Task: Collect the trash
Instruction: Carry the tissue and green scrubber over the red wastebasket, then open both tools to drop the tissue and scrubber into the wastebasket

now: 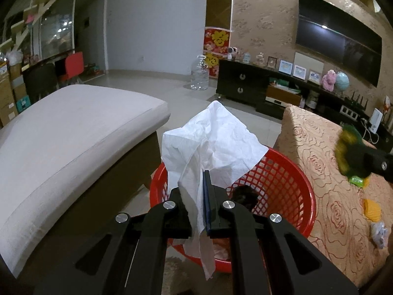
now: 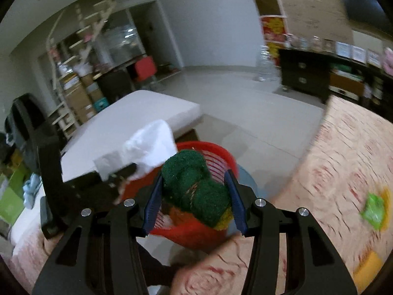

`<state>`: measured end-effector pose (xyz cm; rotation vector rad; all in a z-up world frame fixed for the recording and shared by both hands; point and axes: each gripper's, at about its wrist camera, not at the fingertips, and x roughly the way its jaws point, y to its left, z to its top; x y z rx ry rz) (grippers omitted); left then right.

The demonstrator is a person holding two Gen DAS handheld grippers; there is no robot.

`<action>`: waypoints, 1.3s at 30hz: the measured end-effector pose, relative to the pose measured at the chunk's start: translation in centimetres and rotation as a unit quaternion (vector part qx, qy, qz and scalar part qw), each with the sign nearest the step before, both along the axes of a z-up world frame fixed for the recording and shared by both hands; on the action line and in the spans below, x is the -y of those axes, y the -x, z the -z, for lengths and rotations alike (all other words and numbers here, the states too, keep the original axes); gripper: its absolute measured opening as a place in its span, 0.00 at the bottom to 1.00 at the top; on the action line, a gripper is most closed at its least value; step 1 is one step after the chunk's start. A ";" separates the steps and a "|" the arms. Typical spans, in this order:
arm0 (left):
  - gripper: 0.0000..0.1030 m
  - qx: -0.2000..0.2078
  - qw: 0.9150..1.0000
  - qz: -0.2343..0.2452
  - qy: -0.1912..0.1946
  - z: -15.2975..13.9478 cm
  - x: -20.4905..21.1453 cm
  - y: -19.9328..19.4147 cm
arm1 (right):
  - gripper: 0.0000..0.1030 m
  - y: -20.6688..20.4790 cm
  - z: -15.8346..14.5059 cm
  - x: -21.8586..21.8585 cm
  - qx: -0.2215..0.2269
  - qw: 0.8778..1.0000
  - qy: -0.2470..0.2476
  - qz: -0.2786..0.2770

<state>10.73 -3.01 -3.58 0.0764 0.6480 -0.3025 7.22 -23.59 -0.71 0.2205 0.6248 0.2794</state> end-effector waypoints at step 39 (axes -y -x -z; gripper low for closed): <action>0.67 0.009 1.000 -0.001 0.010 0.0 -0.2 -0.3 | 0.68 -2.7 3.7 -2.1 -0.054 0.996 -0.062 -0.042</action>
